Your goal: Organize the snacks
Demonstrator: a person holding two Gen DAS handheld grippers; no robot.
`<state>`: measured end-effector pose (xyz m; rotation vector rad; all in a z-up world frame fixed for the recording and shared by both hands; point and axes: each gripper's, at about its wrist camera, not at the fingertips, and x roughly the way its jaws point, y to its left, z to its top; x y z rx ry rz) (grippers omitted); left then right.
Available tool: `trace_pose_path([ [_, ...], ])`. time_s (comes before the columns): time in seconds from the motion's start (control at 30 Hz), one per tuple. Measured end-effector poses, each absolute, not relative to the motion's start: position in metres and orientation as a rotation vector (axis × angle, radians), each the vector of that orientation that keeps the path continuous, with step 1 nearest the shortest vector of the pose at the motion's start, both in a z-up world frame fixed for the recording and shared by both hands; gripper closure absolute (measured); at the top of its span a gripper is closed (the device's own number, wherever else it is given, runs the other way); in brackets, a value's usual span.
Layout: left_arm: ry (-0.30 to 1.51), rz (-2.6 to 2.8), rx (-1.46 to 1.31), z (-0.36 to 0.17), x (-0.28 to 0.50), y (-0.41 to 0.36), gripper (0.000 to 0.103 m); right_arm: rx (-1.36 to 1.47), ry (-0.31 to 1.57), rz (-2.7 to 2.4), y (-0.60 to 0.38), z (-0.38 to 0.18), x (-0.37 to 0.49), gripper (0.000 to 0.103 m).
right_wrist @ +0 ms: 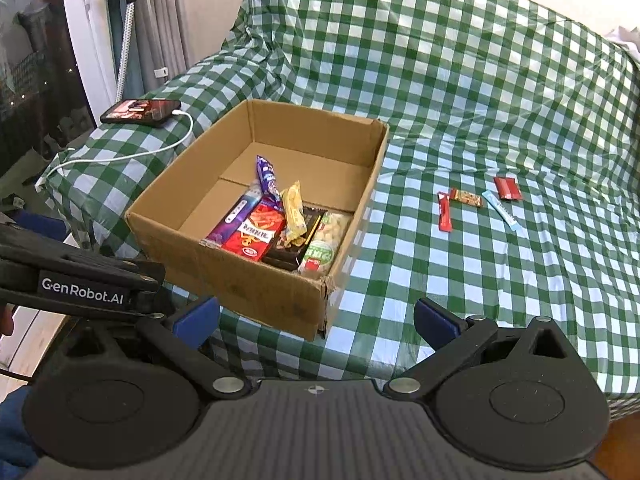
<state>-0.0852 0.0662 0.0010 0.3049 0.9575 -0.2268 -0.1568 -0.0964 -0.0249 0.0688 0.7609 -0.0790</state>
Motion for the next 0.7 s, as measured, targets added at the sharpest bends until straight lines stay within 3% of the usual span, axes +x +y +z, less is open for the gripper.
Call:
trace_pose_path([
  [0.7, 1.003, -0.223, 0.342, -0.012, -0.078, 0.058, 0.000, 0.077, 0.833, -0.076, -0.100, -0.040, -0.146, 0.001],
])
